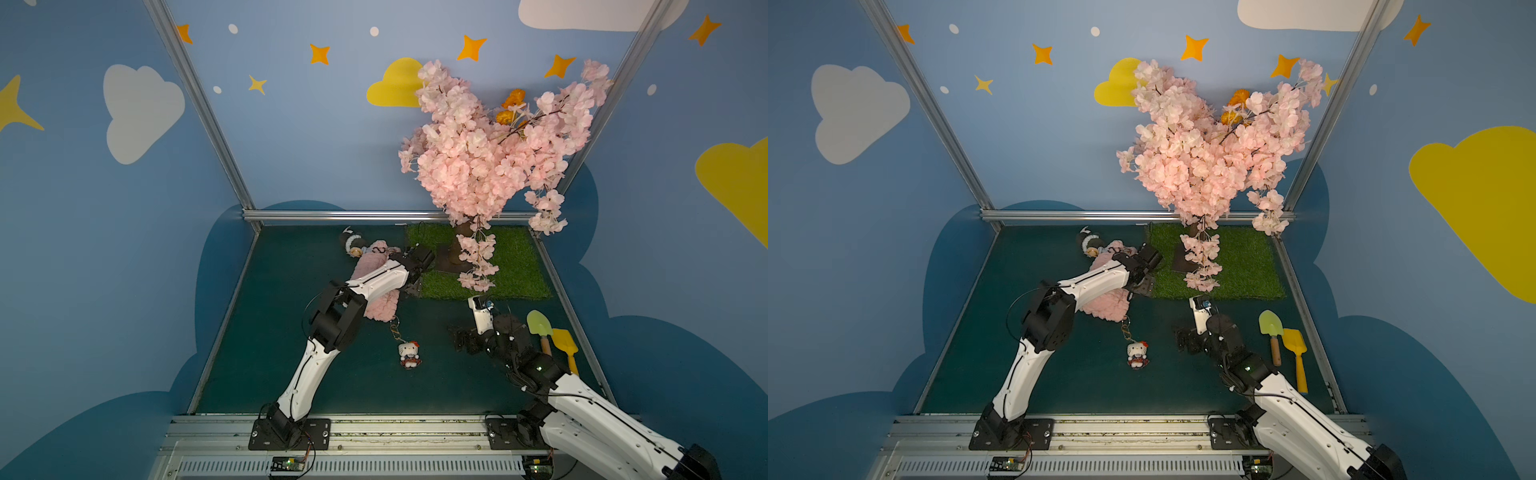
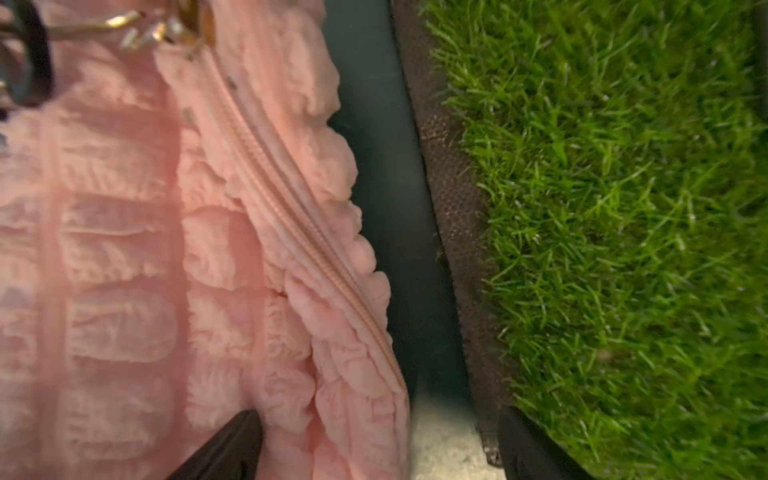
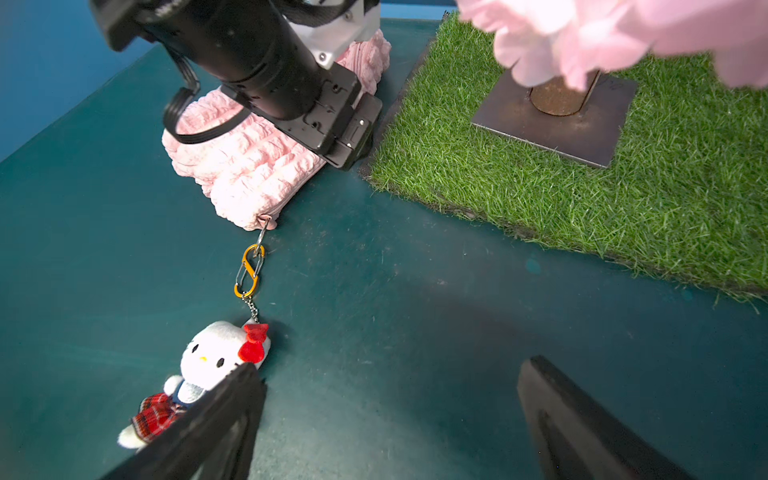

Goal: Remove the decoration from the bag
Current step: Pick up the bag from the center of the board.

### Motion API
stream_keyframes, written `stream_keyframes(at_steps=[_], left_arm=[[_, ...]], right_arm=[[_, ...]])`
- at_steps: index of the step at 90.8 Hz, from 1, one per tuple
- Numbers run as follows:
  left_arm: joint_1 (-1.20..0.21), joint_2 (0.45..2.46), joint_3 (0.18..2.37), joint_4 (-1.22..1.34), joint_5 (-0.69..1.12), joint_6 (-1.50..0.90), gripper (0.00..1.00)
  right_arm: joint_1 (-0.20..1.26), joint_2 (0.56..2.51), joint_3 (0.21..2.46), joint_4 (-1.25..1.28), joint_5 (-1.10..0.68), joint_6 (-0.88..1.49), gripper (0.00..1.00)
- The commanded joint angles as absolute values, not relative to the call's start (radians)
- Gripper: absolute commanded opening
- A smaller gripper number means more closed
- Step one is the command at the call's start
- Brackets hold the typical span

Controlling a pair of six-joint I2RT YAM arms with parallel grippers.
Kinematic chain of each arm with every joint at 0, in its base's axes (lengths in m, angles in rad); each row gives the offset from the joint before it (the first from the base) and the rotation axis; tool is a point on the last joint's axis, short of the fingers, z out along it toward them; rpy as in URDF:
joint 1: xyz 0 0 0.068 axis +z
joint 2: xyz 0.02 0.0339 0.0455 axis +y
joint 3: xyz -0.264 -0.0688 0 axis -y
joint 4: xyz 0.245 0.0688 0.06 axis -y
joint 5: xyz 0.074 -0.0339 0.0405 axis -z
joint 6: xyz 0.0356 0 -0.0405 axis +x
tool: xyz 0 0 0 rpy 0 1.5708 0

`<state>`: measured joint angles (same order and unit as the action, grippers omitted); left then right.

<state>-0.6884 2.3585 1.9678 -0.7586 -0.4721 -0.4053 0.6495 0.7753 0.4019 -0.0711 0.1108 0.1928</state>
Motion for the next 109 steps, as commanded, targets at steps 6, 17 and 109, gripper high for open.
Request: stream_keyframes(at_steps=[6, 17, 109], left_arm=[[-0.686, 2.411, 2.029, -0.829, -0.485, -0.383, 0.82], [-0.681, 2.452, 2.088, -0.894, -0.520, -0.382, 0.71], [-0.667, 2.465, 2.091, -0.978, -0.567, -0.178, 0.04]], right_arm=[[0.645, 0.788, 0.401, -0.063, 0.102, 0.172, 0.98], [0.641, 0.786, 0.401, -0.067, 0.110, 0.176, 0.97], [0.588, 0.800, 0.389, -0.025, 0.095, 0.255, 0.98]])
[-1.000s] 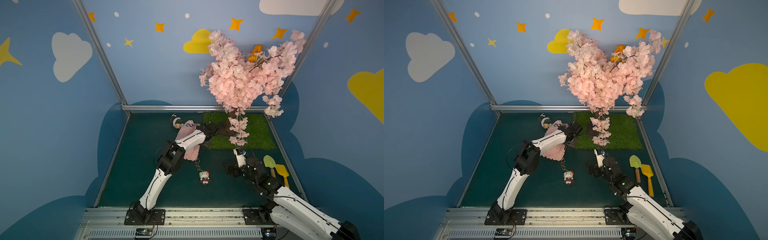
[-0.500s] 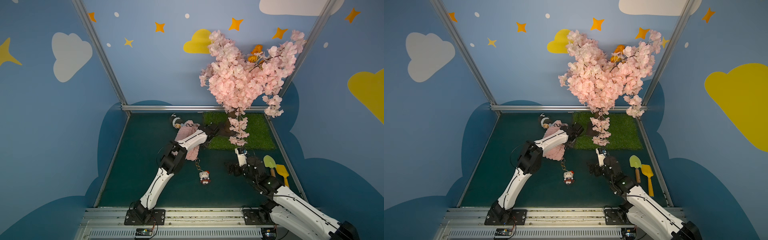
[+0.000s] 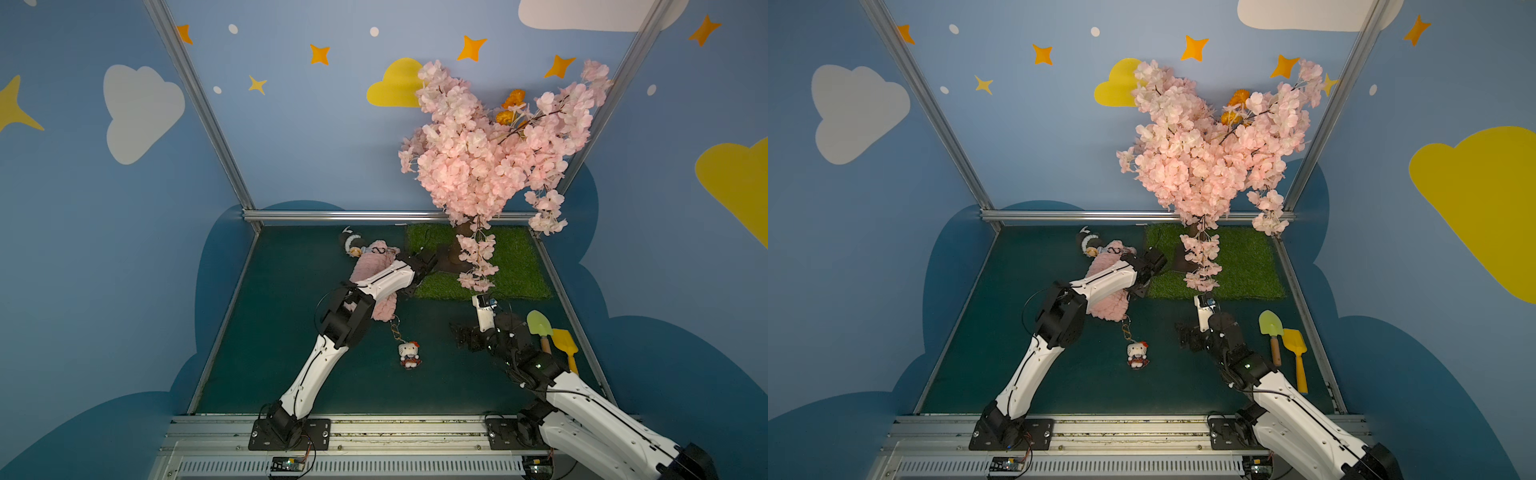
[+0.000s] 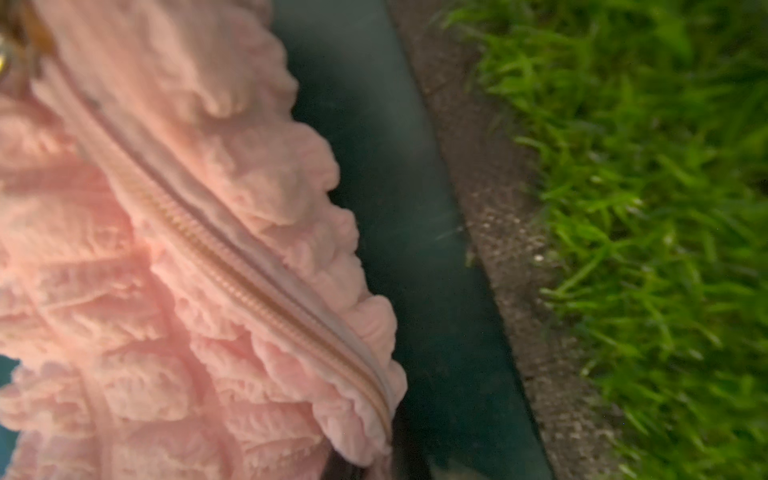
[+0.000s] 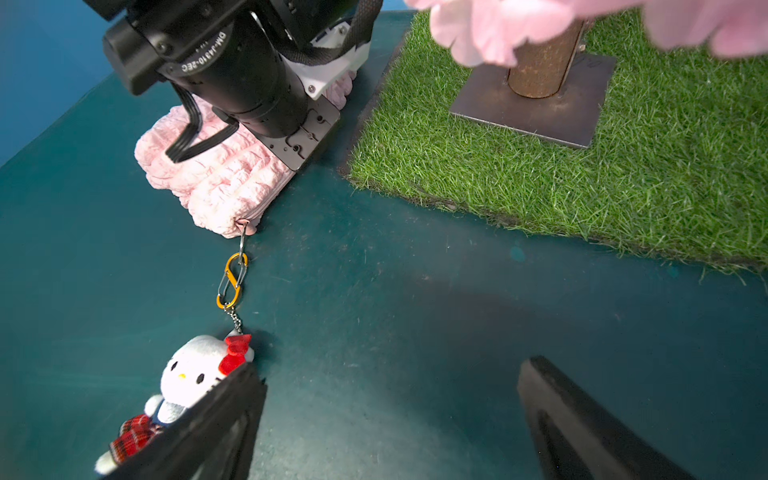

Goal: Remove the decoration from the bag
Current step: Pick up the bag from the center of the board.

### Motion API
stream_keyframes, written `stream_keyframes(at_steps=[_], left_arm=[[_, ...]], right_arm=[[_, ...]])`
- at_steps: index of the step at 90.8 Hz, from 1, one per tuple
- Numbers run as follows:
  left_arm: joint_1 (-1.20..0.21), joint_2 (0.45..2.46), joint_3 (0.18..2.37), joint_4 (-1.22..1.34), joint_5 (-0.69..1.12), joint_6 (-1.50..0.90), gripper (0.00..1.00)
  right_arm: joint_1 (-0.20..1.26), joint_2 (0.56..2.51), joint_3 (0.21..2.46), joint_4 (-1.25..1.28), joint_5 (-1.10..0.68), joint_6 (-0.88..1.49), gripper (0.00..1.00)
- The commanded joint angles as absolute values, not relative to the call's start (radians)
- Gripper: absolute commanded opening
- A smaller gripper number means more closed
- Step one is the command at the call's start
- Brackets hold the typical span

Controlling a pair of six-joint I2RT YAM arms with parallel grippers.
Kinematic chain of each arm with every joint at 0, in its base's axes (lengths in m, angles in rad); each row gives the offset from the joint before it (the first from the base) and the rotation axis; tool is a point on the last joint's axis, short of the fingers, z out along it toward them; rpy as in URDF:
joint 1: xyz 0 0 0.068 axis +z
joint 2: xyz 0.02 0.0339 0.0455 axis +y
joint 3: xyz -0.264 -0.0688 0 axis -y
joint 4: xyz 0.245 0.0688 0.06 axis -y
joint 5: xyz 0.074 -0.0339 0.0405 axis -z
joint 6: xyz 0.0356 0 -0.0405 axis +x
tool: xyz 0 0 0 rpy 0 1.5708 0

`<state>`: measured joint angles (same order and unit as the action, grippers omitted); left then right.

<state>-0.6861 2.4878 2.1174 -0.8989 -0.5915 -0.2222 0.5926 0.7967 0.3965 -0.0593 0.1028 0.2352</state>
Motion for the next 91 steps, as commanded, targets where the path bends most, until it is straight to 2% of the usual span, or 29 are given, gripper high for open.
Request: stream_keyframes(at_steps=[1, 23, 58, 91], left_arm=[[-0.667, 2.459, 2.092, -0.978, -0.567, -0.173, 0.03], [-0.669, 2.272, 2.028, -0.975, -0.548, -0.034, 0.03], [-0.670, 1.885, 1.749, -0.962, -0.393, 0.133, 0.03], [-0.728, 1.510, 1.486, -0.971, -0.061, 0.431, 0.03]], right_arm=[[0.588, 0.801, 0.389, -0.023, 0.095, 0.257, 0.98], [0.587, 0.818, 0.412, -0.013, 0.084, 0.245, 0.98], [0.584, 0.831, 0.483, -0.033, 0.013, 0.178, 0.98], [0.552, 0.822, 0.606, -0.178, -0.139, 0.068, 0.98]])
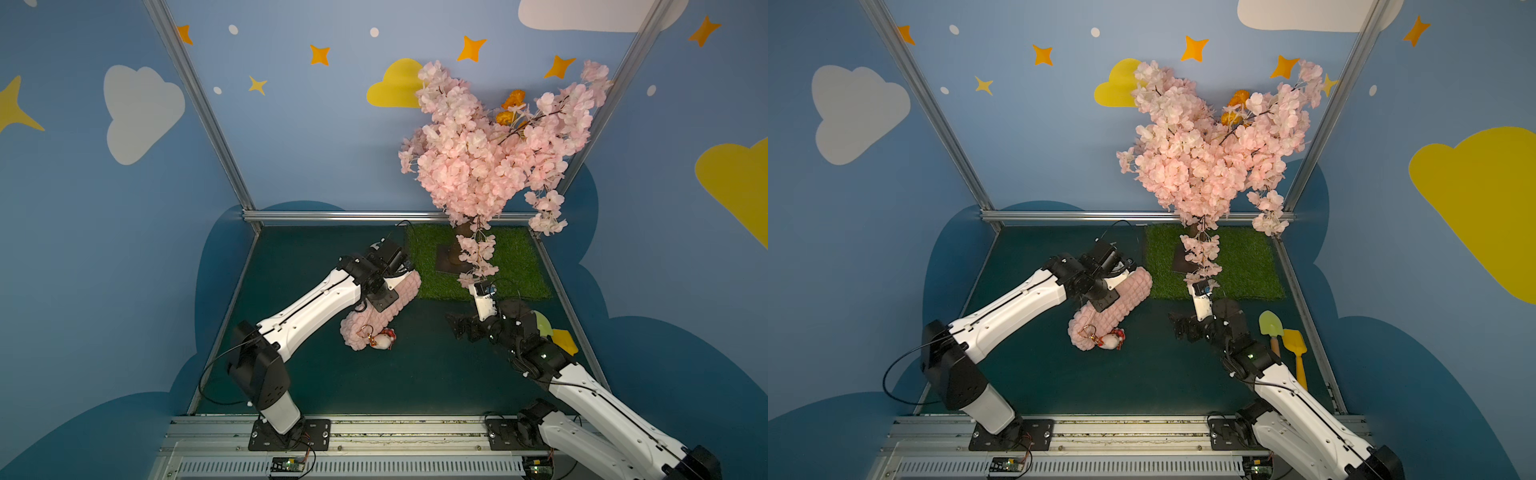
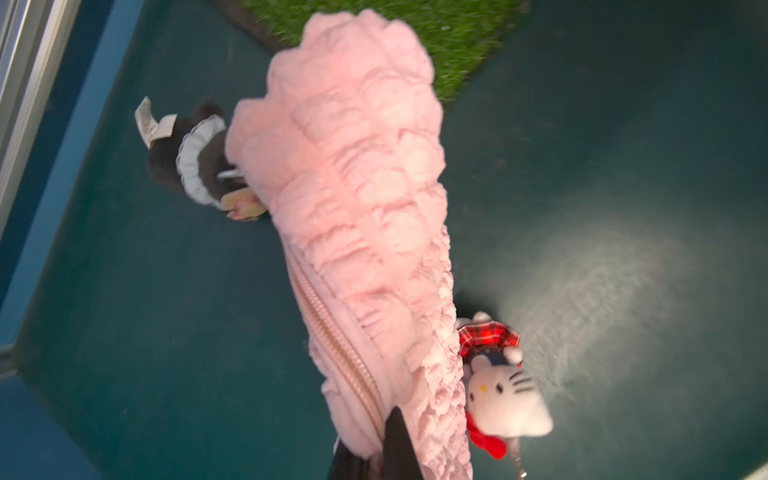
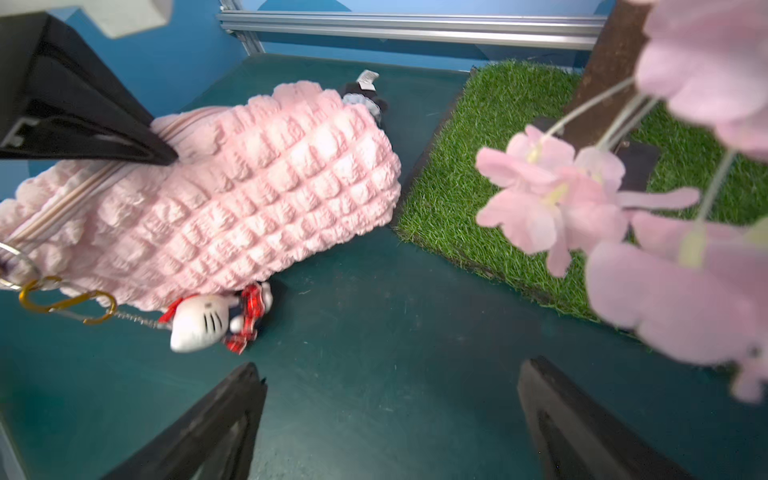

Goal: Remove the decoration from the bag
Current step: Pick up the bag from the center of the board.

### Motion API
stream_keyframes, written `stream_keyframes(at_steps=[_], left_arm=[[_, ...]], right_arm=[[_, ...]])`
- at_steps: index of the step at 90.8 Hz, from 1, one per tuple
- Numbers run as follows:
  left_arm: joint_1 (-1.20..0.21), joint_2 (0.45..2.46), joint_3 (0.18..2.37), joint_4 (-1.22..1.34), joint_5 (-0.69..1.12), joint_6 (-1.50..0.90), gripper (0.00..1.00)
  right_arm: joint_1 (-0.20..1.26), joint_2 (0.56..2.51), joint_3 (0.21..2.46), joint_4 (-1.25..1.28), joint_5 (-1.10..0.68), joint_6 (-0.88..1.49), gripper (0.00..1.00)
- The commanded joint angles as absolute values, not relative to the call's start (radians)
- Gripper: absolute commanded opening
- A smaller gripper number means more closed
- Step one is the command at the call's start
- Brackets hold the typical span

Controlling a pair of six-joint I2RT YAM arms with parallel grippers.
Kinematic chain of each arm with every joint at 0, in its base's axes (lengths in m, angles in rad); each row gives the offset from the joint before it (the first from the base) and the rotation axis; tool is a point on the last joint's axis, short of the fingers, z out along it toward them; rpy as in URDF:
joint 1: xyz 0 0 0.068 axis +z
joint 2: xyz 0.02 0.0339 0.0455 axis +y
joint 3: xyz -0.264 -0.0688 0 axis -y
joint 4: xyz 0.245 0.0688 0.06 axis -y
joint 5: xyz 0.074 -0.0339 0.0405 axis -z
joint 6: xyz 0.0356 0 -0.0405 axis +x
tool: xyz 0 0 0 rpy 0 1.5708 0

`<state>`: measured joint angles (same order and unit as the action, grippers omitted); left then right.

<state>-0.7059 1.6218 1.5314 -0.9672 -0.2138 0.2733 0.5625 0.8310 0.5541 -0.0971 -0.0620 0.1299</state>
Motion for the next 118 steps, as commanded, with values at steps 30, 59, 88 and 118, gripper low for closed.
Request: stream_keyframes(at_steps=[30, 59, 88, 118], left_arm=[[-0.757, 1.202, 1.244, -0.797, 0.307, 0.750, 0.03], [-0.851, 1.243, 1.163, -0.744, 0.207, 1.106, 0.02], [-0.883, 1.291, 0.966, -0.541, 0.067, 1.195, 0.02], [-0.874, 1.247, 0.900, -0.603, -0.001, 1.088, 0.03]], right_arm=[[0.530, 0.774, 0.665, -0.299, -0.225, 0.044, 0.98], [0.486, 0.719, 0.749, -0.435, -0.349, 0.026, 0.98], [0.482, 0.754, 0.681, -0.460, -0.448, 0.018, 0.98], [0.561, 0.834, 0.628, -0.498, -0.560, -0.040, 0.97]])
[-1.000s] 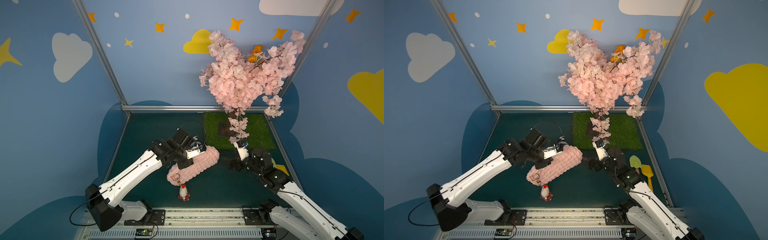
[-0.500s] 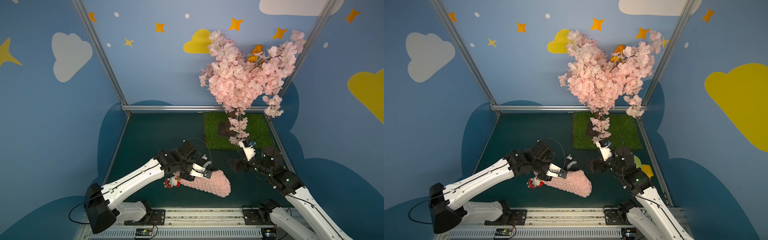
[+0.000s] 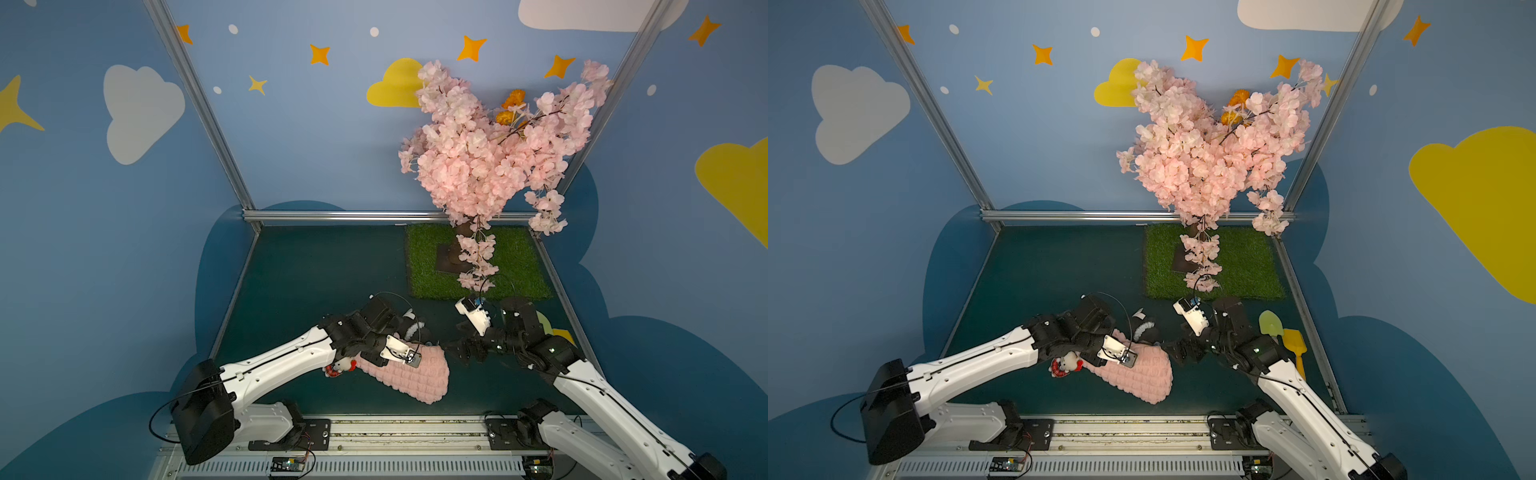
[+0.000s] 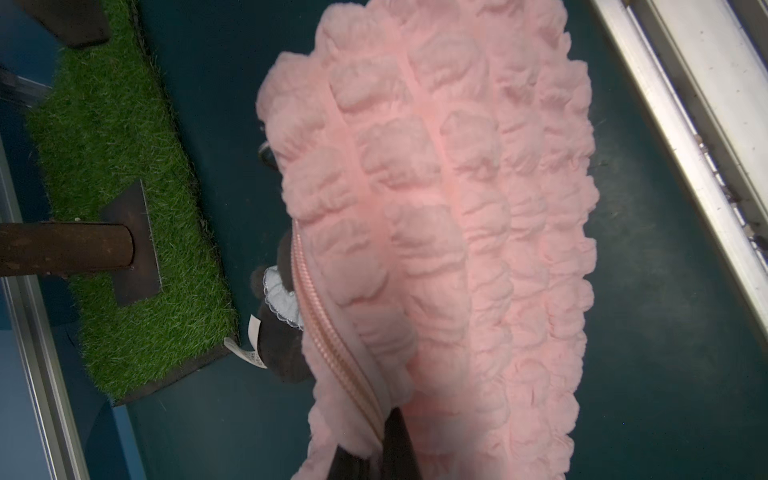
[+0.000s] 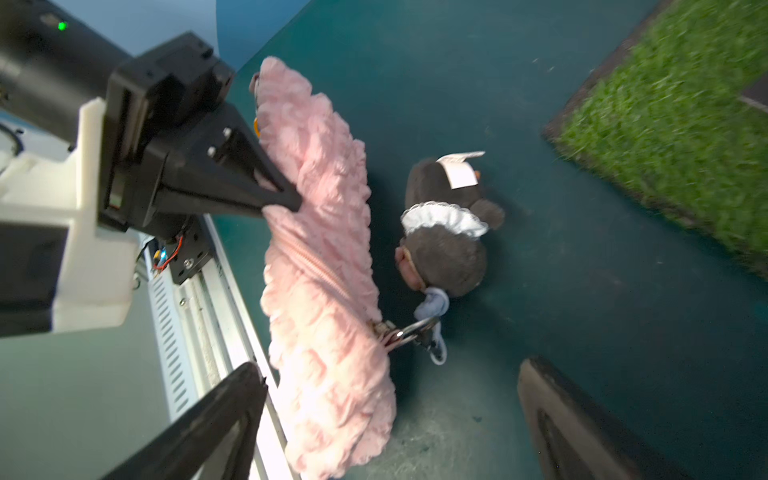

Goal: Remove the decoration from the bag
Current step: Pick up the bag from the center of the board.

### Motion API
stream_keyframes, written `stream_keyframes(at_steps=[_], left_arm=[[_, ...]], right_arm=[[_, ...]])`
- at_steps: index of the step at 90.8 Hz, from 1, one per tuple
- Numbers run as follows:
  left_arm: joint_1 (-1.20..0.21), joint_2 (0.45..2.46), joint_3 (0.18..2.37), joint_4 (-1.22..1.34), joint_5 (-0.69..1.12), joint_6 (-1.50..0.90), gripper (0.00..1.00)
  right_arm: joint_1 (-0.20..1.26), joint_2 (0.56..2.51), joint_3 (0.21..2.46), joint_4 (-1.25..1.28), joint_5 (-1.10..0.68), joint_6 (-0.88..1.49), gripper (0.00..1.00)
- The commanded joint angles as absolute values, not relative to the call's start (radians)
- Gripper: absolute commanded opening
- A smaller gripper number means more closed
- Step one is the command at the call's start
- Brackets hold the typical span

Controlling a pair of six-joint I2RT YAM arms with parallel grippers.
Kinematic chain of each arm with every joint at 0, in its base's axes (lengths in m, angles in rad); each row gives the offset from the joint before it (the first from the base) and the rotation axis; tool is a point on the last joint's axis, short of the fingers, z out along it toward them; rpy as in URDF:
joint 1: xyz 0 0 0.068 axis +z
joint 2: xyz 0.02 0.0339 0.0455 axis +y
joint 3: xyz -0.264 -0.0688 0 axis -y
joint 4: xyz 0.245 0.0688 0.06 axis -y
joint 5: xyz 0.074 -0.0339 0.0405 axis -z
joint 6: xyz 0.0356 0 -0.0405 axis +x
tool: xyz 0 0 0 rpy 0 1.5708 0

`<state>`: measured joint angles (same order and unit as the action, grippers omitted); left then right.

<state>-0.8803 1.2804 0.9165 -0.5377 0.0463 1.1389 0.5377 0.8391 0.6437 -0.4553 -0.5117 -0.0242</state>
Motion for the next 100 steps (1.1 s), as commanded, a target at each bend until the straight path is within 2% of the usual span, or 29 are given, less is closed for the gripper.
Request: stream_keyframes(at_steps=[1, 20, 31, 47, 69, 80, 84, 100], left_arm=[[-0.875, 1.244, 0.898, -0.605, -0.004, 1.086, 0.02], [-0.856, 1.190, 0.870, -0.547, -0.064, 1.020, 0.02], [-0.856, 1.182, 0.880, -0.515, -0.062, 1.015, 0.02], [-0.858, 1.166, 0.877, -0.497, -0.061, 1.045, 0.02], [-0.861, 1.108, 0.820, -0.489, -0.062, 1.055, 0.02], [-0.861, 1.101, 0.798, -0.489, -0.048, 1.041, 0.03], [-0.861, 1.104, 0.795, -0.485, -0.050, 1.035, 0.03], [-0.841, 1.120, 0.781, -0.455, -0.047, 1.034, 0.02]], right_arm=[[0.563, 0.833, 0.623, -0.497, -0.557, -0.029, 0.97], [0.591, 0.829, 0.555, -0.374, -0.451, 0.141, 0.97], [0.599, 0.868, 0.539, -0.319, -0.537, 0.218, 0.96], [0.650, 0.913, 0.487, -0.208, -0.495, 0.287, 0.95], [0.618, 1.038, 0.409, 0.115, -0.541, 0.437, 0.95], [0.615, 1.133, 0.418, 0.225, -0.655, 0.423, 0.86], [0.623, 1.156, 0.430, 0.252, -0.698, 0.416, 0.78], [0.673, 1.144, 0.444, 0.243, -0.719, 0.377, 0.62]])
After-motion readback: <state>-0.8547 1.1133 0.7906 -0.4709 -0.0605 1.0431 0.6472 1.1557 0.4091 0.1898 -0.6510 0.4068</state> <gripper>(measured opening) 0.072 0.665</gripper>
